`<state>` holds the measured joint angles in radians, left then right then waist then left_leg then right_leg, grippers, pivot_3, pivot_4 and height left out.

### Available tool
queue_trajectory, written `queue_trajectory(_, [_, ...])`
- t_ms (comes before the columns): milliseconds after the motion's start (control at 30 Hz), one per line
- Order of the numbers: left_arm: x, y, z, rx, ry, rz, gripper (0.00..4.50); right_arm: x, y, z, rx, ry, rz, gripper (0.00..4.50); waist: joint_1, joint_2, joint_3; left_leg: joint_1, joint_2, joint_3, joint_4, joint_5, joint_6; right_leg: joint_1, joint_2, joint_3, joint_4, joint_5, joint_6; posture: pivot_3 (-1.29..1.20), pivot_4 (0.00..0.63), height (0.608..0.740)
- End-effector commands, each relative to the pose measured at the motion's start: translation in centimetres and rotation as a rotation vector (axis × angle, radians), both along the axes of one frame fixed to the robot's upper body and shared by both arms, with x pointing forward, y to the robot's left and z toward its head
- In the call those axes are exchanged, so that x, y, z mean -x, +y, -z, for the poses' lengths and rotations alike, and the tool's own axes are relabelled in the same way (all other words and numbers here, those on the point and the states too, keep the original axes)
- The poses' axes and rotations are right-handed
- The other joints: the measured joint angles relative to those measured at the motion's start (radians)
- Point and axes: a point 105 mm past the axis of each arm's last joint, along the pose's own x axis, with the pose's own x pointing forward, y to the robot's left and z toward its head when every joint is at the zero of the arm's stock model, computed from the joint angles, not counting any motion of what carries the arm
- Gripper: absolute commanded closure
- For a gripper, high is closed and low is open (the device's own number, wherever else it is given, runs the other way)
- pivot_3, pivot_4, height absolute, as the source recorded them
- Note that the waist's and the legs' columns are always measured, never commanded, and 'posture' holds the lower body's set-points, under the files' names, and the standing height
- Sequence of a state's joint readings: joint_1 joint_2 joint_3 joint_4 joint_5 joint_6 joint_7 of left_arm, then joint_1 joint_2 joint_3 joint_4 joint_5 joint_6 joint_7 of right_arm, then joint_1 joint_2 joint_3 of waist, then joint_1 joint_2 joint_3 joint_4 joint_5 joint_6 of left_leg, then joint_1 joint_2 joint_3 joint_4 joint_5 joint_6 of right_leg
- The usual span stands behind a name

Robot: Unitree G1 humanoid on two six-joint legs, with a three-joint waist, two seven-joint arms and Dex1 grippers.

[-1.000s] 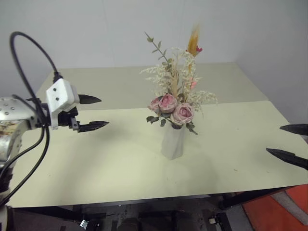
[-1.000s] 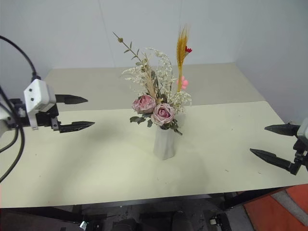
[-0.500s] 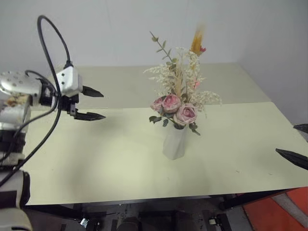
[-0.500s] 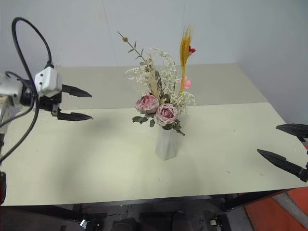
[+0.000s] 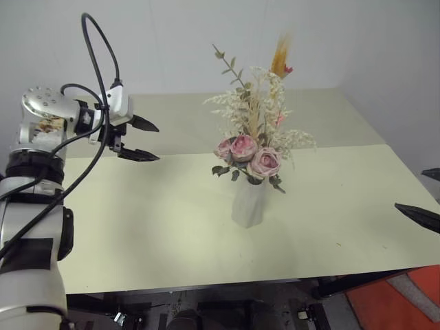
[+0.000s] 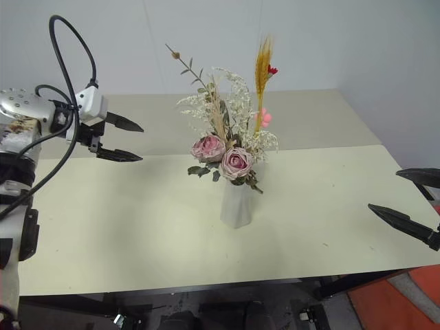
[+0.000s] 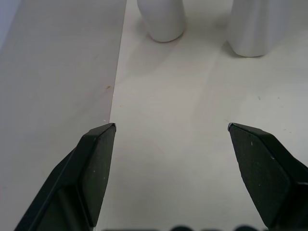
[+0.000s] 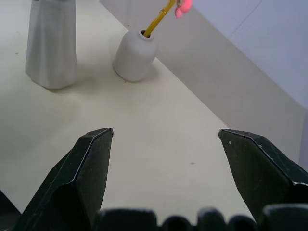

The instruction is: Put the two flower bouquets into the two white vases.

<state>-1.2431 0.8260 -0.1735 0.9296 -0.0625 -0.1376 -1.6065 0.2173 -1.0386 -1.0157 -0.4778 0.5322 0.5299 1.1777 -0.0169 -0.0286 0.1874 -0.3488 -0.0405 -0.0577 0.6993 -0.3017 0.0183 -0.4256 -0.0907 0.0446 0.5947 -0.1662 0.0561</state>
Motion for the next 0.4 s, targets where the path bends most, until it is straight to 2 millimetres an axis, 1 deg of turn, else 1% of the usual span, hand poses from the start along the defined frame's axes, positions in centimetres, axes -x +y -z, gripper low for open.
queue_trajectory(33, [0.1, 0.1, -1.7, 0.021, -0.071, 0.009, 0.45, -0.1, 0.2, -1.0, 0.029, -0.041, -0.019, 0.33, 0.000, 0.000, 0.000, 0.000, 0.000, 0.000, 0.000, 0.000, 0.000, 0.000, 0.000, 0.000, 0.000, -0.001, 0.001, 0.00, 0.150, 0.740])
queue_trajectory(233, [0.4, 0.1, -1.4, 0.060, -0.082, 0.009, 0.45, -0.9, 0.0, -1.4, 0.029, -0.037, -0.057, 0.33, -0.001, 0.000, 0.000, -0.002, 0.000, 0.000, 0.000, 0.000, 0.000, -0.002, -0.001, 0.000, 0.000, 0.000, 0.000, 0.00, 0.150, 0.740])
queue_trajectory(367, [1.6, 0.6, -2.0, 0.102, -0.115, 0.006, 0.45, -1.1, 0.2, -1.8, -0.007, -0.062, -0.119, 0.33, -0.002, 0.000, 0.000, -0.001, 0.002, 0.000, 0.000, 0.000, 0.000, -0.002, -0.001, 0.000, 0.000, 0.001, 0.001, 0.00, 0.150, 0.740])
queue_trajectory(400, [2.1, 0.7, -2.2, 0.105, -0.121, 0.009, 0.45, -1.0, 0.2, -1.8, -0.011, -0.063, -0.132, 0.33, -0.002, 0.000, 0.000, -0.002, 0.002, 0.000, 0.000, 0.000, 0.000, -0.003, -0.001, 0.000, 0.000, 0.001, 0.000, 0.00, 0.150, 0.740])
